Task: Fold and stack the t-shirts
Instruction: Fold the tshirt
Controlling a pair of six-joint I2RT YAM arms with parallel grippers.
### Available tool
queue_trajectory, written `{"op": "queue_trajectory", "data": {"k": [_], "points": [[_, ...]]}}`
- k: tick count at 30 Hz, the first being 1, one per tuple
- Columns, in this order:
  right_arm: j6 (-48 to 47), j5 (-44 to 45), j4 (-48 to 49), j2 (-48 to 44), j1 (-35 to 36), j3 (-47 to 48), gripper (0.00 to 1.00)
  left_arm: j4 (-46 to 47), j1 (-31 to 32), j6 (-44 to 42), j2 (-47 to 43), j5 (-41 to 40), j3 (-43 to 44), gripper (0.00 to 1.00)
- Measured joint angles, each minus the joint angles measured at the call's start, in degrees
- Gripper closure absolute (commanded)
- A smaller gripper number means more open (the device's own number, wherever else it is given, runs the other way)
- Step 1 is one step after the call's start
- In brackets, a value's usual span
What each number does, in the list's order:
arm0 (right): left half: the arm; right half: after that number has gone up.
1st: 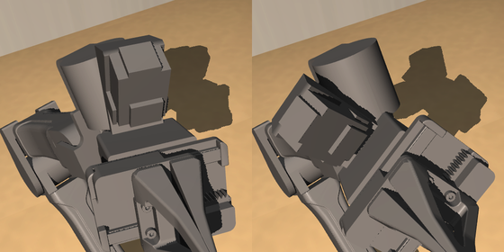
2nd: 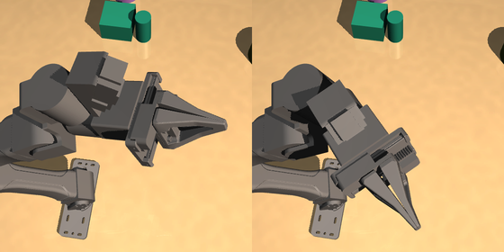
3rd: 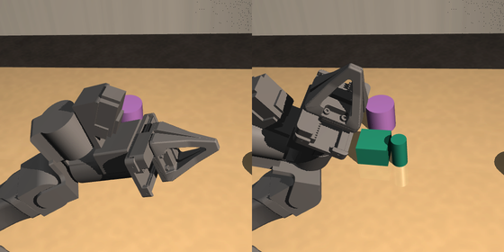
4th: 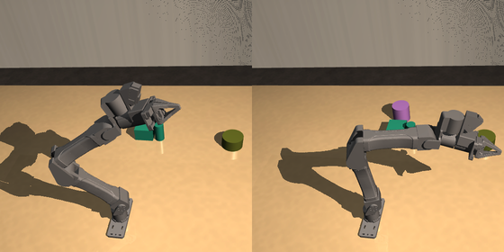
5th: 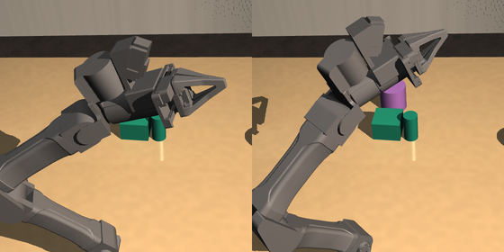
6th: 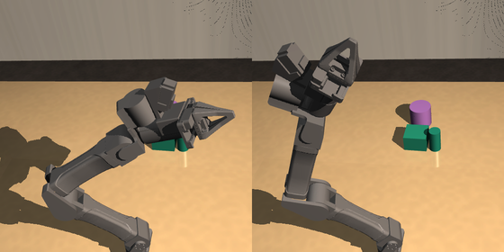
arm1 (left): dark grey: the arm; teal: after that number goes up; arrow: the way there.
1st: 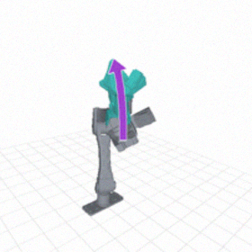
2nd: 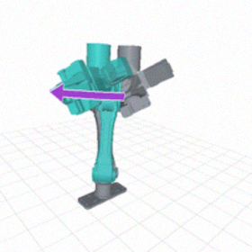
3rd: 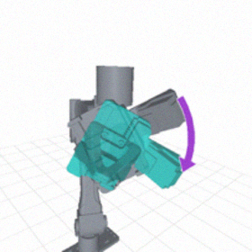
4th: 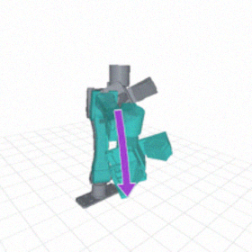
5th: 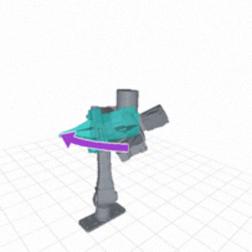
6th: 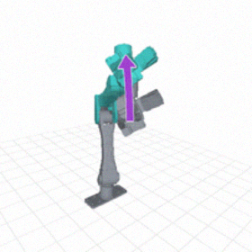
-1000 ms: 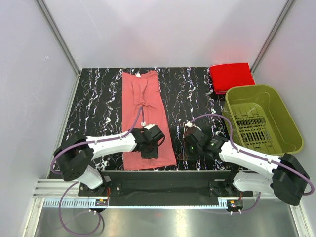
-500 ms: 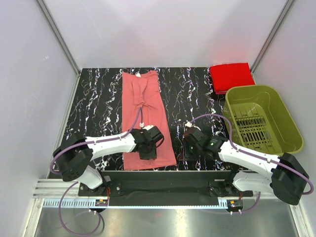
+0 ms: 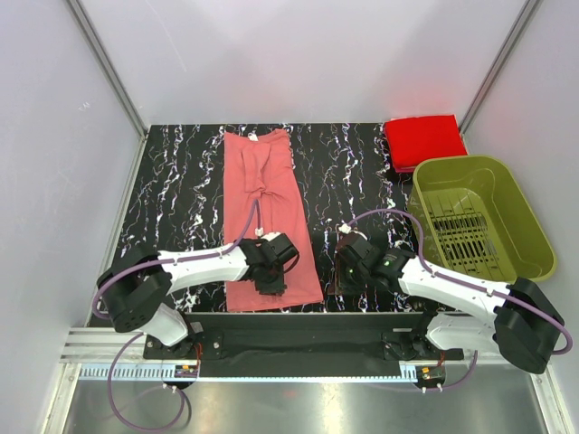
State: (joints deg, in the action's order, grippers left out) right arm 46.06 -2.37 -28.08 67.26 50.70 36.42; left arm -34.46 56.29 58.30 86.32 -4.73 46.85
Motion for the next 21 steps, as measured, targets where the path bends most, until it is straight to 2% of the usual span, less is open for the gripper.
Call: {"op": "queue_trajectory", "data": {"k": [6,8,21], "points": [[0.00,0.00,0.00,0.00,0.00,0.00,0.71,0.61,0.00,0.07,0.98,0.44,0.00,0.97],[0.00,0.00,0.00,0.00,0.00,0.00,0.71,0.55,0.00,0.07,0.98,0.42,0.04,1.00],[-0.02,-0.02,1.42,0.66,0.00,0.00,0.71,-3.39,0.00,0.72,-2.60,-0.07,0.92,1.00]]}}
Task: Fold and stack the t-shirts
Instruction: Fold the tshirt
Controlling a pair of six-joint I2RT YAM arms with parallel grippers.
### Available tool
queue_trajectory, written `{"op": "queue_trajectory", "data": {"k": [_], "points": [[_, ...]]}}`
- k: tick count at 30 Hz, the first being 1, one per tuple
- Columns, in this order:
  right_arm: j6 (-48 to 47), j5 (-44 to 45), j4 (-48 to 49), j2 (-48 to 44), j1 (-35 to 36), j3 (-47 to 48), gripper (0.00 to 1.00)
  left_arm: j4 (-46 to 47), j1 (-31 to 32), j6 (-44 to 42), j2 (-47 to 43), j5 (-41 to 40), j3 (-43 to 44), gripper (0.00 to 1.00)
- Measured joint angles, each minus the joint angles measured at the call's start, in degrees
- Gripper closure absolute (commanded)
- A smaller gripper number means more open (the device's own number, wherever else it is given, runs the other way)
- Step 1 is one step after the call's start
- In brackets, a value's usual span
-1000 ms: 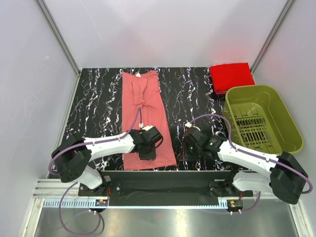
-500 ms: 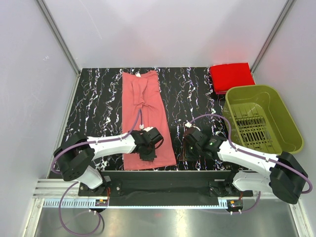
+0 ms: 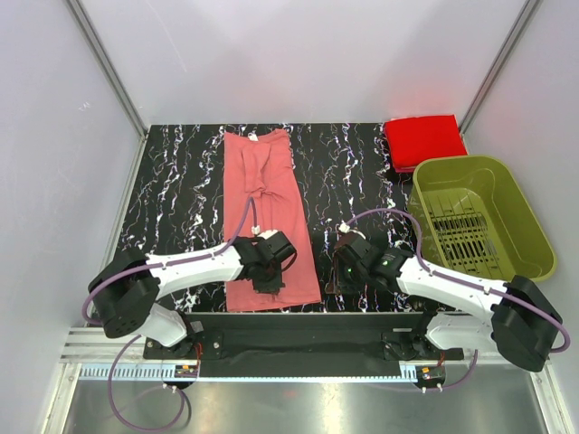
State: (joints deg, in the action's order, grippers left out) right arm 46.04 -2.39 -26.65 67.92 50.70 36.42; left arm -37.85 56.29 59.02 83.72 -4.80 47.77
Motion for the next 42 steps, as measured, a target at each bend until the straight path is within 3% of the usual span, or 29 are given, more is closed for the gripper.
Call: {"op": "queue_trajectory", "data": {"k": [5,17,20,22,25,42], "points": [[-0.07,-0.09,0.83,1.29,0.00,0.00,0.72,0.28,0.00,0.81,-0.31,0.04,-0.61,1.00],[-1.88,-0.87,3.08,5.40,0.00,2.38,0.86,-0.17,0.00,1.46,-0.55,-0.33,-2.19,1.00],[-2.16,-2.25,5.07,6.19,0.04,2.78,0.86,-0.22,0.00,1.53,-0.90,-0.37,-2.19,0.87],[-2.19,-2.91,6.03,6.75,0.09,2.82,0.86,-0.31,0.00,1.84,-1.29,-0.42,-2.19,0.86],[-2.16,-3.32,6.84,7.78,0.22,2.86,0.87,-0.83,0.00,2.08,-1.66,-0.44,-2.19,1.00],[-1.86,-7.13,13.38,12.83,0.44,2.49,0.93,-0.61,0.00,2.01,-0.98,-1.42,-3.34,1.00]]}}
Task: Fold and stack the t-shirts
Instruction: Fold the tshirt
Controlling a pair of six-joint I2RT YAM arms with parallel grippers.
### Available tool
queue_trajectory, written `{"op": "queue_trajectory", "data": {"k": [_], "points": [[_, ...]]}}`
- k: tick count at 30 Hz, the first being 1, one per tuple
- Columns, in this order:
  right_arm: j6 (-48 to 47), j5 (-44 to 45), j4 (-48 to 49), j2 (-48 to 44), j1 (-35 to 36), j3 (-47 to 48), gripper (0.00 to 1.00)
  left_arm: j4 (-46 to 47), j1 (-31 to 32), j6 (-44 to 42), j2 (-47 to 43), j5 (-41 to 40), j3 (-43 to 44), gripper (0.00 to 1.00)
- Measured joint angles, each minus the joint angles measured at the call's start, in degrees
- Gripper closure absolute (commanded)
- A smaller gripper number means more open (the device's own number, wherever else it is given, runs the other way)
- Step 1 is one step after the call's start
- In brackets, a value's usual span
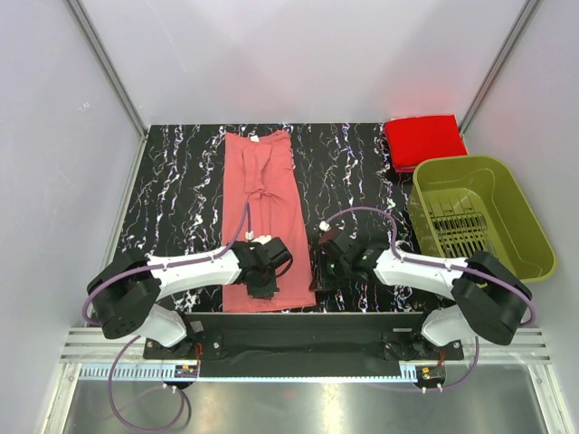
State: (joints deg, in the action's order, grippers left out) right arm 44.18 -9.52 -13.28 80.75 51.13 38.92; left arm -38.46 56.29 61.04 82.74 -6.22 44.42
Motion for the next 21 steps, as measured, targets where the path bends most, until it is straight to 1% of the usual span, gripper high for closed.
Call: {"op": "queue_trajectory", "data": {"k": [5,9,13,15,21], "points": [[0.85,-0.52,2.45,2.49,0.02,-2.19,0.97,1.20,0.00,0.02,0.57,0.07,-0.76,1.00],[2.14,-1.16,4.46,3.26,0.11,-3.52,0.97,1.55,-0.07,-0.02,0.57,0.26,-0.94,1.00],[2.10,-0.83,4.15,2.73,0.17,-3.63,0.96,1.55,-0.11,-0.15,0.57,0.28,-0.92,1.00],[1.86,-0.52,3.08,1.84,0.20,-3.61,0.96,1.44,-0.11,-0.37,0.59,0.28,-0.81,0.95],[1.44,-0.74,0.94,-3.10,0.22,-3.61,0.96,-0.07,-0.11,-1.38,1.90,0.20,0.81,0.91]]}}
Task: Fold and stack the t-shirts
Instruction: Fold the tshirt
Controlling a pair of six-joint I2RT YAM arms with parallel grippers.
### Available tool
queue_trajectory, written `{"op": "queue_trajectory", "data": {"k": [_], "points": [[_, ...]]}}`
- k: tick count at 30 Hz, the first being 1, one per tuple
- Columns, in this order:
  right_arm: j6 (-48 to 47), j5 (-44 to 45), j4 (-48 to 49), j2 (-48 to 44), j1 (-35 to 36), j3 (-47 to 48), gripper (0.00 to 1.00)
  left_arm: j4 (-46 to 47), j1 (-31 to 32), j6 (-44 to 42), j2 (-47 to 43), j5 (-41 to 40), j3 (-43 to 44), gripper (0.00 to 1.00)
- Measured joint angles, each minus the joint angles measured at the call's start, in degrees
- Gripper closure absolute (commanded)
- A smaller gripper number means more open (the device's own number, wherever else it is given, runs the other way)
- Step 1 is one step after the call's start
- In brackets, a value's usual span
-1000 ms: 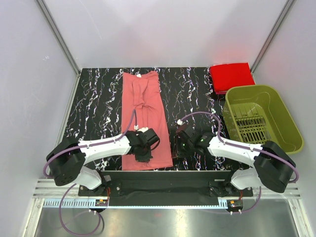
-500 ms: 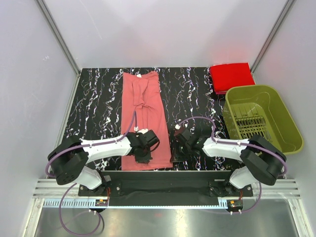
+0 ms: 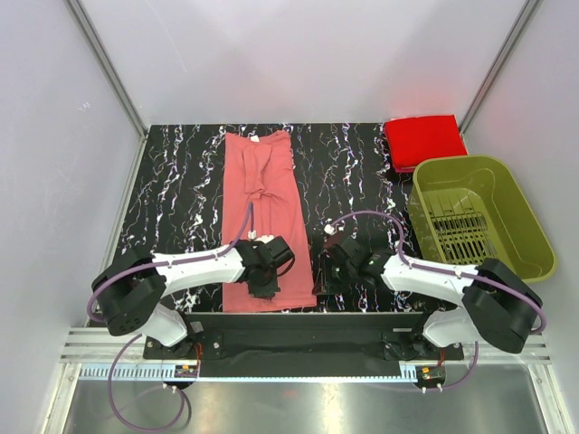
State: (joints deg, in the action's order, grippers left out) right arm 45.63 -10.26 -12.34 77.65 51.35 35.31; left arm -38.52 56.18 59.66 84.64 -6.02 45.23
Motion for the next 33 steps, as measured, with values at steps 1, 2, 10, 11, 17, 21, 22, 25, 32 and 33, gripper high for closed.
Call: {"op": "queue_trajectory", "data": {"k": [1,2,10,11,17,21,22,25,32,33], "points": [[-0.02,-0.15,0.07,-0.55,0.02,0.00,0.96,-0.35,0.00,-0.13,0.15,-0.02,0.28,0.91],[0.00,-0.42,0.13,-0.87,0.04,-0.02,0.96,-0.68,0.00,-0.17,0.28,-0.04,0.52,0.90],[0.81,-2.93,4.81,2.34,0.39,-3.74,0.96,-1.05,0.00,-0.35,0.70,-0.07,0.81,0.90],[1.38,-3.26,5.11,2.62,0.37,-4.39,0.96,-1.05,0.00,-0.35,0.70,-0.04,0.81,0.90],[1.49,-2.73,4.66,1.27,0.44,-4.98,0.95,-1.01,0.00,-0.35,0.70,-0.04,0.81,0.73],[1.05,-2.67,1.84,-0.87,0.44,-4.83,0.87,-3.06,0.00,-1.33,0.72,-0.33,1.86,0.59],[0.96,-2.67,1.03,-1.64,0.44,-4.55,0.85,-4.37,0.00,-1.62,0.72,-0.52,3.04,0.57],[0.94,-2.60,-1.29,-3.45,0.44,-2.89,0.78,-8.20,-0.37,-2.97,0.50,-1.42,8.55,0.52],[1.46,-1.16,-4.26,-3.96,0.44,-0.17,0.66,-8.52,-6.08,-5.73,-10.64,-1.14,8.28,0.50],[1.64,-1.01,-4.55,-3.80,0.44,-0.17,0.64,-8.13,-8.15,-5.88,-13.81,-0.83,5.25,0.50]]}}
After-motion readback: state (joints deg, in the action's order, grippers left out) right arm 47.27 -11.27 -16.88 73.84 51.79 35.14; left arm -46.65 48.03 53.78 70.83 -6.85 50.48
